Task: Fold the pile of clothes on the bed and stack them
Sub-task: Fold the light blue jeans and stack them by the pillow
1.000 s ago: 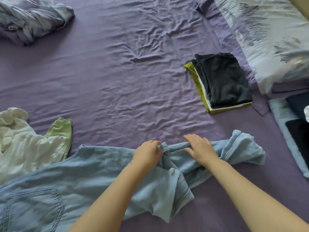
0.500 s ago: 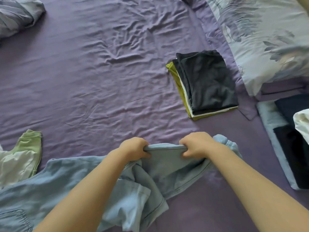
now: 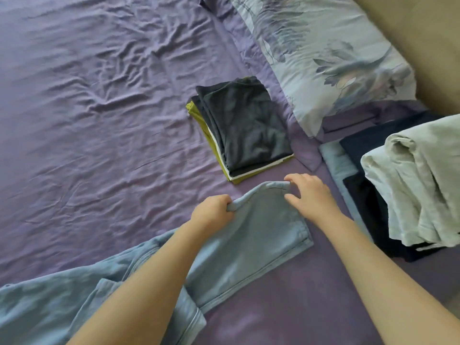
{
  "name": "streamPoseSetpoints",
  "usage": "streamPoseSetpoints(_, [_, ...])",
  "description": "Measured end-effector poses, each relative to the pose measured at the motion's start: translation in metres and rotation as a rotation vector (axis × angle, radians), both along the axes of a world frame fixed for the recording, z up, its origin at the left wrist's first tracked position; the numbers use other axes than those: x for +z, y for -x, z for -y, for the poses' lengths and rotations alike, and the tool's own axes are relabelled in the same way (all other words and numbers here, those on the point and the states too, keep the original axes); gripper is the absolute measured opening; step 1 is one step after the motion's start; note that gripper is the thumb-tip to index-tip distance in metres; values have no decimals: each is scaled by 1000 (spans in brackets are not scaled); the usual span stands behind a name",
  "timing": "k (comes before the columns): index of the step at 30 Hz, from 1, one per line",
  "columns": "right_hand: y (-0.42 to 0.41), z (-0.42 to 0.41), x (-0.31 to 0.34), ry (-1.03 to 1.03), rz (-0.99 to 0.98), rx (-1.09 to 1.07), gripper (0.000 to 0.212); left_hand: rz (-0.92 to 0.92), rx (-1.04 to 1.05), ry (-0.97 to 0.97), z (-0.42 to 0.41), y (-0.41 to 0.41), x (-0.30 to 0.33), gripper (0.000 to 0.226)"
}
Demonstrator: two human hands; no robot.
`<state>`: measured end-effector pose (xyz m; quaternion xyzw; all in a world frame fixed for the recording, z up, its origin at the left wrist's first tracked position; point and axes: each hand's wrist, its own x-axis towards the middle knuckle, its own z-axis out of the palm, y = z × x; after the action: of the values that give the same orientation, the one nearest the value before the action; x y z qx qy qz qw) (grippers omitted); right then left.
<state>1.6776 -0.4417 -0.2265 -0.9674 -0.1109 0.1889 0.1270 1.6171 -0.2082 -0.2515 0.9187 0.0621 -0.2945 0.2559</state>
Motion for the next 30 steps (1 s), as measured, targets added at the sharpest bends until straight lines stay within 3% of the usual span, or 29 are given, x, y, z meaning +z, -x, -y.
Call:
streamPoseSetpoints(3, [34,31,-20,-116,-229,-313,57,-60,10,4,12,-3,-14,16])
streamPoseSetpoints(6, [71,38,-40,-58,-307,-440,72,-61,38,45,22,-9,-21,19])
streamPoseSetpoints(8, [90,30,-44,-91,-328,-540,66,-55,29,92,31,-15,-21,20])
streamPoseSetpoints(10, [102,29,-43,-317,-287,-625,27,-64,-11,174,36,-23,-17,30])
streamPoseSetpoints(12, [105,44,-36,-537,-212,-670,44,-105,0,314,29,-33,-9,26])
streamPoseSetpoints(14, [106,64,-25,-597,-130,-691,46,-33,69,365,20,-41,-4,16])
streamPoseSetpoints(16, [111,78,-26,-534,-130,-743,37,62,74,250,17,-43,-7,3])
streamPoseSetpoints(19, [117,85,-40,-413,-215,-750,34,-105,-22,64,23,-33,-15,23])
streamPoseSetpoints(21, [116,87,-45,-374,-230,-711,24,-128,-64,-59,24,-24,-23,23])
streamPoseSetpoints(26, [110,90,-50,-203,-208,-692,24,111,51,-236,35,-12,-28,19])
streamPoseSetpoints(28, [108,88,-48,-198,-199,-670,20,197,29,-333,46,-5,-28,24])
streamPoseSetpoints(30, [105,87,-47,-237,-194,-665,18,299,114,-299,58,2,-26,26])
